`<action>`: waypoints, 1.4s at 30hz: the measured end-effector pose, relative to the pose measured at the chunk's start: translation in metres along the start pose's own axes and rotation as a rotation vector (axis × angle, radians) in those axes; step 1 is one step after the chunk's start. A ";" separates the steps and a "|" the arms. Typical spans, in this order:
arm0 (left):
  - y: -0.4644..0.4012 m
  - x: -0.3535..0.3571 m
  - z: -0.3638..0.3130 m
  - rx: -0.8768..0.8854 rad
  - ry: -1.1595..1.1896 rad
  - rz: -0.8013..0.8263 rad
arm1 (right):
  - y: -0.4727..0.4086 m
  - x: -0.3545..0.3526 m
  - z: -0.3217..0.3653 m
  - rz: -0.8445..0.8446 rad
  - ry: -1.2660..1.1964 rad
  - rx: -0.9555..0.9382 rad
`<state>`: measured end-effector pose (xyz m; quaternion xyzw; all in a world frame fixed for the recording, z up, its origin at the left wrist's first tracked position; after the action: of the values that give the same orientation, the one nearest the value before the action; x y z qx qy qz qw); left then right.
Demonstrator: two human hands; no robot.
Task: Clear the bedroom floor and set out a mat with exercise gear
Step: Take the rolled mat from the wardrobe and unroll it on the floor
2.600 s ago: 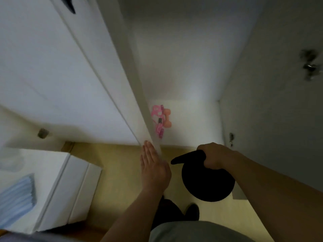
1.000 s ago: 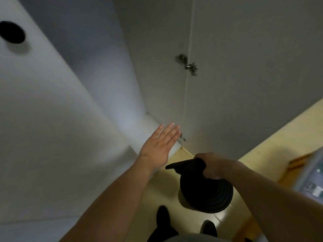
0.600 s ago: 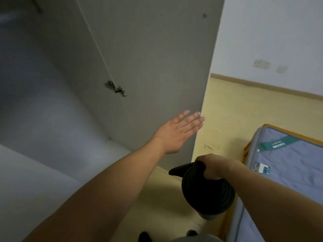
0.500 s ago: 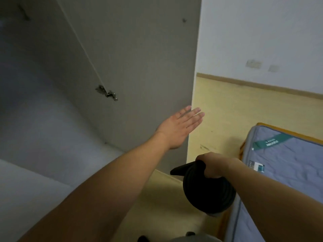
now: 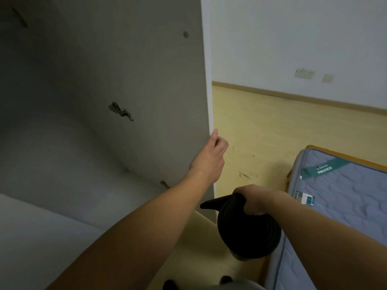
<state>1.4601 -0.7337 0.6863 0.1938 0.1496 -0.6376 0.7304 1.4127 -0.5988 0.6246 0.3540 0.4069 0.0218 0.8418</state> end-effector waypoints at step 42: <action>0.287 0.313 0.108 -0.424 0.277 0.781 | -0.163 0.001 0.303 0.145 0.150 -0.299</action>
<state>1.7850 -1.0267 0.6623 0.1651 0.2886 -0.2385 0.9124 1.5847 -0.8950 0.6504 0.2506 0.4342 0.1691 0.8486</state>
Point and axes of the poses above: each hand's wrist, its own y-axis away from the middle knuckle, its own x-axis out of the palm, z = x × y, the point moved 1 cm from there along -y, towards the middle knuckle, and after that the axes turned 13 degrees about -x, right-handed, at the moved point
